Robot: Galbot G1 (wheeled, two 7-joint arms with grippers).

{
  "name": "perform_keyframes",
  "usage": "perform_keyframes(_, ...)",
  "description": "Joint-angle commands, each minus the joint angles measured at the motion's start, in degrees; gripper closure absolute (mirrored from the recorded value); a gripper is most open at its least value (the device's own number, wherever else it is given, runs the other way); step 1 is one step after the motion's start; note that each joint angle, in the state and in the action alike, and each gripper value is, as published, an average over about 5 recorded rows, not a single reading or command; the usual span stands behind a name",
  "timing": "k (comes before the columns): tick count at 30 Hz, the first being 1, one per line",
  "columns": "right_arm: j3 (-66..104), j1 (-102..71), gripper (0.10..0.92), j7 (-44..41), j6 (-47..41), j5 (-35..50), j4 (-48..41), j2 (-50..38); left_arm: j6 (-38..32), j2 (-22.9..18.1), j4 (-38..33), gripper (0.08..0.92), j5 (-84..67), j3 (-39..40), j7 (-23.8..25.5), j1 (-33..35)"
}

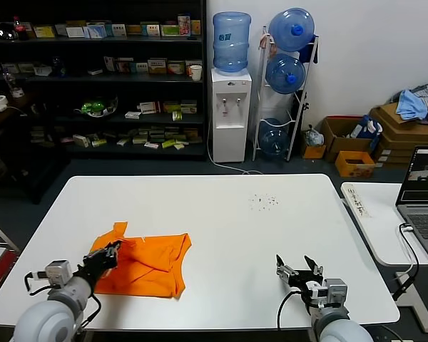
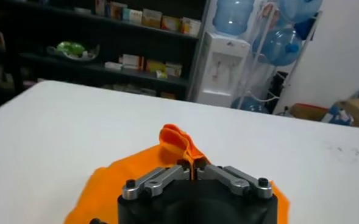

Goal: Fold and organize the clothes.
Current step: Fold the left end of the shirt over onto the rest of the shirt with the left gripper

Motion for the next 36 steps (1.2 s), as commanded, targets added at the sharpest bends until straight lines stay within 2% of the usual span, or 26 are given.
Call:
perform_keyframes(1,-0.21,0.20,0.203,0.26,-0.18,-0.40,-1.32,1.26,1.44,-5.04,-0.65,0.885,-2.75,8.34,-3.15,-6.07)
perform_keyframes(11,-0.99,0.86,0.203,0.48,-0.29,0.09,-1.00,0.70,0.49,-7.68,-1.39,0.885,-1.05,10.21,-4.91,-5.21)
perform_keyframes(19,-1.02,1.18,0.203,-0.02,0.62,-0.06,-0.63,0.05,0.52,-8.64,-1.35,0.877,-0.38,10.22,-3.78,-4.10)
perform_keyframes(22,-1.24,1.62,0.203,-0.10,0.79,-0.06,-0.71,0.17,0.11,-8.97,-1.72,0.819,-0.82,10.16,-3.42,-4.04)
perform_keyframes(30,-1.91,2.20,0.203,-0.17,0.81,-0.15,-0.97,0.49,-0.53,-9.76,-2.42,0.586,-1.93,9.39,-3.42,-3.42)
perform_keyframes(36,-1.87,2.25,0.203,-1.21,1.56,-1.16,-0.71,0.22,-0.89,-6.10,-3.14,0.413,0.24,4.56,-1.12,0.34)
